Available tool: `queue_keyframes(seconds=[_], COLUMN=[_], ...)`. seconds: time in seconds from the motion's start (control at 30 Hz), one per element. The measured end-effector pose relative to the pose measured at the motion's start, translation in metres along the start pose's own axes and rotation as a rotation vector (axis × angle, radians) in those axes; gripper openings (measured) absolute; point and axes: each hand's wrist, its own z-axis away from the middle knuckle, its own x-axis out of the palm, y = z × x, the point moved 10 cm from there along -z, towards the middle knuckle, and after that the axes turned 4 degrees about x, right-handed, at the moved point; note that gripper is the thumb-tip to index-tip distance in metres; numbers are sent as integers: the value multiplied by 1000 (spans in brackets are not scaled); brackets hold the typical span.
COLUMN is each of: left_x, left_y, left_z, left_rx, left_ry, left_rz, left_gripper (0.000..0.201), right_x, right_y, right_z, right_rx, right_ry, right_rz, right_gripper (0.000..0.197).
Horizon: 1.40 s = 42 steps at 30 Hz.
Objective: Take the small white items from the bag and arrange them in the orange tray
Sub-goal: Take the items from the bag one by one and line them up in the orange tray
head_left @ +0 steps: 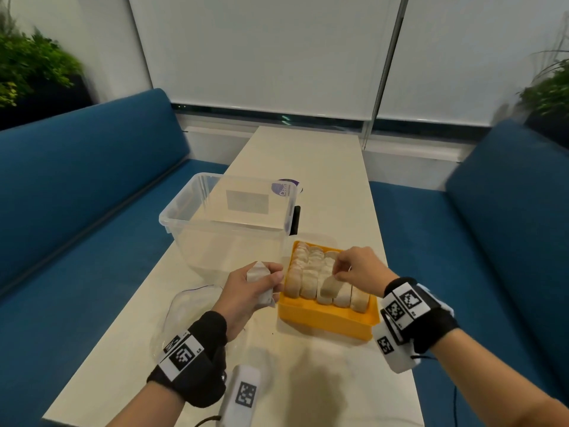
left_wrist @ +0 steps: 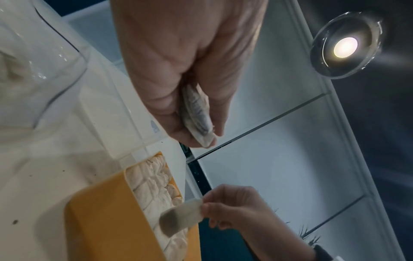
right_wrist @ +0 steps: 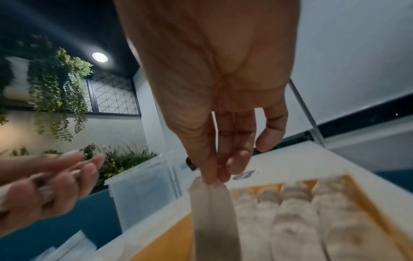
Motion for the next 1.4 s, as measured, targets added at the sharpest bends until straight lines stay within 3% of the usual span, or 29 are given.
queue_keyframes(seconds=[0.23, 0.67, 0.9, 1.1, 1.2, 1.4], left_x=[-17, -36, -25, -1, 10, 18], left_y=[0, -3, -12, -12, -8, -9], left_z=[7, 19, 20, 21, 23, 22], left_rx=[-8, -24, -195, -292, -298, -311], left_ry=[47, 74, 56, -63, -129, -194], left_rz=[-23, 41, 225, 325, 280, 301], left_gripper=[22, 23, 51, 71, 75, 78], right_x=[77, 79, 23, 2, 13, 3], right_y=[-23, -27, -52, -132, -137, -121], right_z=[-39, -85, -53, 26, 35, 35], right_rx=[-13, 92, 36, -221, -226, -177], right_ry=[-217, -102, 66, 36, 40, 75], right_rz=[24, 68, -62, -275, -279, -501], right_gripper=[10, 18, 11, 16, 26, 7])
